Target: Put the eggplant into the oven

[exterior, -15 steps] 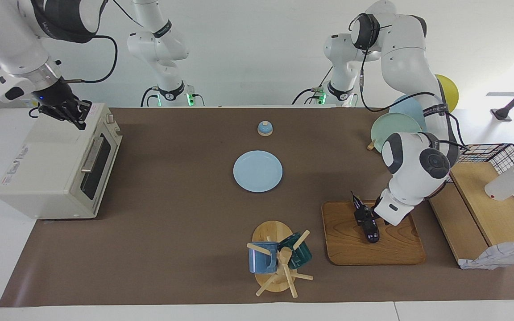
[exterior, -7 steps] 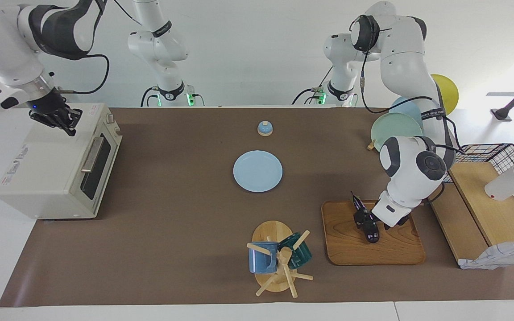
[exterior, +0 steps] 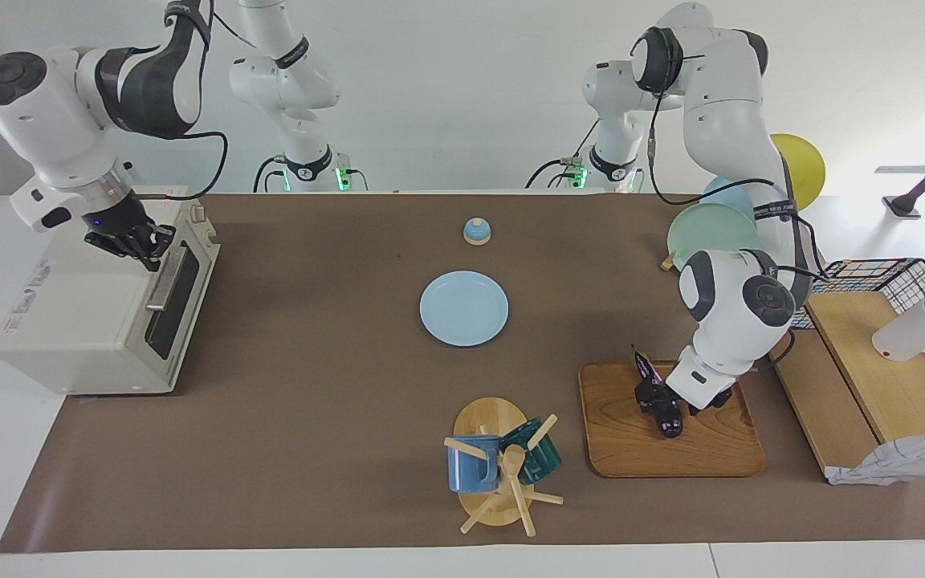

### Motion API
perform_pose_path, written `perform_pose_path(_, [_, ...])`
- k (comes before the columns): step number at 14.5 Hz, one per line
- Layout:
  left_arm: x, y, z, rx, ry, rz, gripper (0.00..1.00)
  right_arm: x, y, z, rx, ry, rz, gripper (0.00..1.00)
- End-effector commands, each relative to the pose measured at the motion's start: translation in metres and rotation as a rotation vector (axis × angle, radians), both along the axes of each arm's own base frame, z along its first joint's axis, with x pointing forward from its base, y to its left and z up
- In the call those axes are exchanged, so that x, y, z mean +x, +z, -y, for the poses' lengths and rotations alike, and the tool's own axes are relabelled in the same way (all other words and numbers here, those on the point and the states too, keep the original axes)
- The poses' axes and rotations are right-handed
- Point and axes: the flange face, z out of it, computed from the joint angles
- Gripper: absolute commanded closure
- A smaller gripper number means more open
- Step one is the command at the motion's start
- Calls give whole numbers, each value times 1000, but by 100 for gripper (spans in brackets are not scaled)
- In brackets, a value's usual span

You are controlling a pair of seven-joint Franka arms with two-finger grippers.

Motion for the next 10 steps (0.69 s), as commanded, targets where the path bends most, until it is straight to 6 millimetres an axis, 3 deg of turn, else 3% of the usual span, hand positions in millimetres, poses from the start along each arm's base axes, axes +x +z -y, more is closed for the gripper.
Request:
perform_pose_path(1, [-5,3,-6,13,-17,13,13,2,-23,2,-13,-9,-1,100])
perform_pose_path(3, [-5,7,-4,12,-18,5,50,2,-28,2,-10,-14,5,100])
perform_pose_path(5, [-3,15,-2,5,-16,-19,95,2,-32,0,-2,-19,2,100])
perform_pose_path(6, [-1,21,-4,2,-12,-30,100,0,-36,0,-1,-19,-4,100])
perform_pose_path(8, [-1,33,-5,-47,18,-71,100,-5,-50,-2,2,-12,-10,100])
perform_pose_path(10, [-2,65,-4,-62,28,-37,100,-7,-57,-3,3,-8,-12,100])
